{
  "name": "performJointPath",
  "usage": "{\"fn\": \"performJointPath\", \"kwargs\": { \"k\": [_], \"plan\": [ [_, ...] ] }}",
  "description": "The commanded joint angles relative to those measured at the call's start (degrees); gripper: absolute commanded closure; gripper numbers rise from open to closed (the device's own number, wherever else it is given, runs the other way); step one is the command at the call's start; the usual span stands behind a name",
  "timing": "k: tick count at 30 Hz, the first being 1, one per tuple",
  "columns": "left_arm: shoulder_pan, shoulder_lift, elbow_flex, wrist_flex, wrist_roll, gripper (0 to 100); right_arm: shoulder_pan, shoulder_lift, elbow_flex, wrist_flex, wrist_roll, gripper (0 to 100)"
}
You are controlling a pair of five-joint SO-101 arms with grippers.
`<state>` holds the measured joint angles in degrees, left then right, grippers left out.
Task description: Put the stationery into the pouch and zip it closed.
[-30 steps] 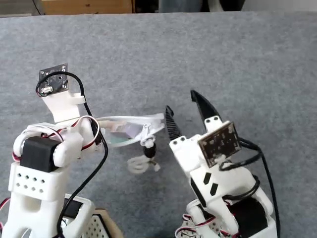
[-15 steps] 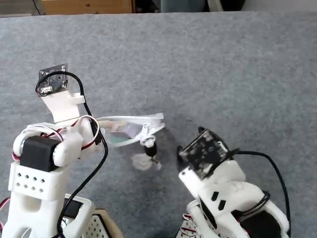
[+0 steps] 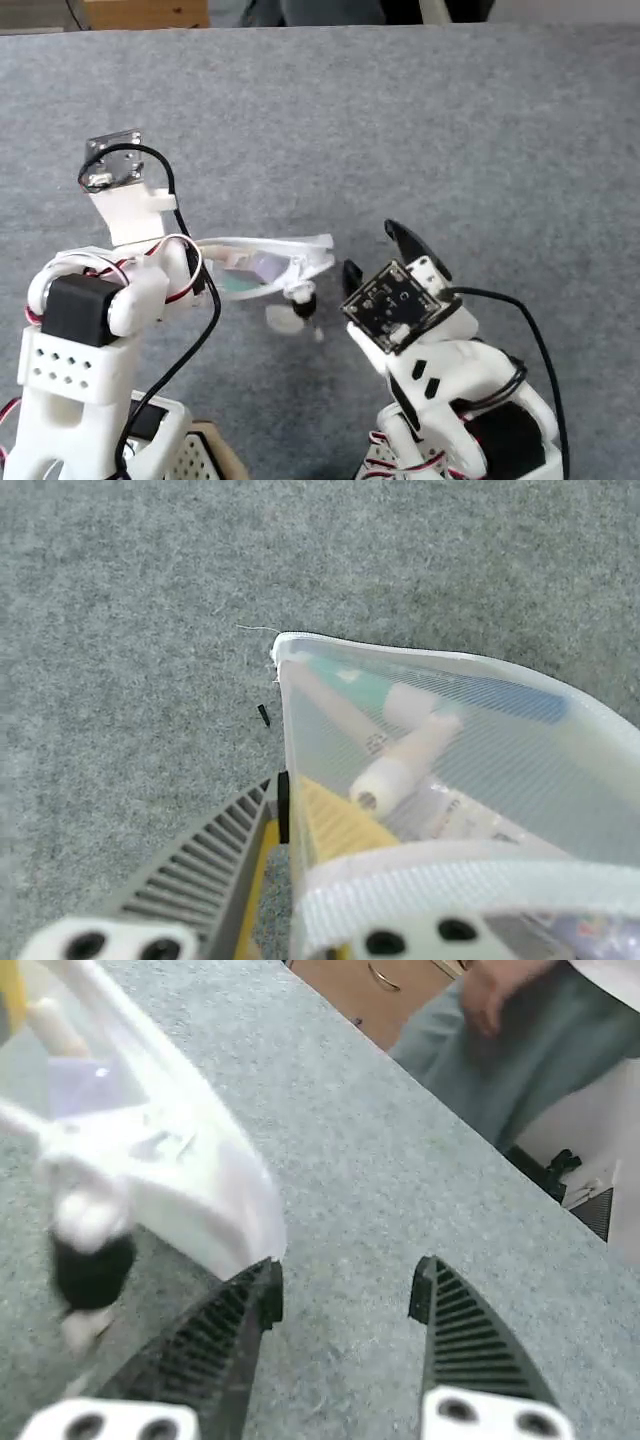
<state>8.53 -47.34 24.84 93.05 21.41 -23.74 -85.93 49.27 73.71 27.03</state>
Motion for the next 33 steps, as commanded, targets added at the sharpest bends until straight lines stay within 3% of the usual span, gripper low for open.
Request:
{"fn": "performJointPath", "kwargs": {
  "k": [1,6,11,14,18,22,33],
  "plan": [
    [0.5,1.1,-1.5,-1.8,0.3,97,0.0,0.2,-0.1,0.1,0.3,77.6],
    [-1.3,1.1,-0.8,-5.3,4.8,97,-0.9,0.1,-6.1,12.4,0.2,77.6],
    [-2.5,1.1,-0.8,-7.4,5.9,97,-8.1,0.2,-10.4,22.2,0.1,77.6],
    [-2.4,1.1,-0.7,-7.4,6.0,97,-11.5,0.2,-10.2,23.3,-6.0,77.7],
    [-2.5,1.1,-0.7,-7.2,6.0,97,-15.4,0.7,-6.5,15.6,-14.6,85.0],
    [-2.8,1.1,-0.7,-7.0,6.1,97,-18.6,0.7,-0.5,4.8,-14.2,91.7],
    [-2.9,1.1,-0.7,-6.9,6.2,97,-20.3,0.2,5.8,-3.3,-14.6,77.8]
  ]
}}
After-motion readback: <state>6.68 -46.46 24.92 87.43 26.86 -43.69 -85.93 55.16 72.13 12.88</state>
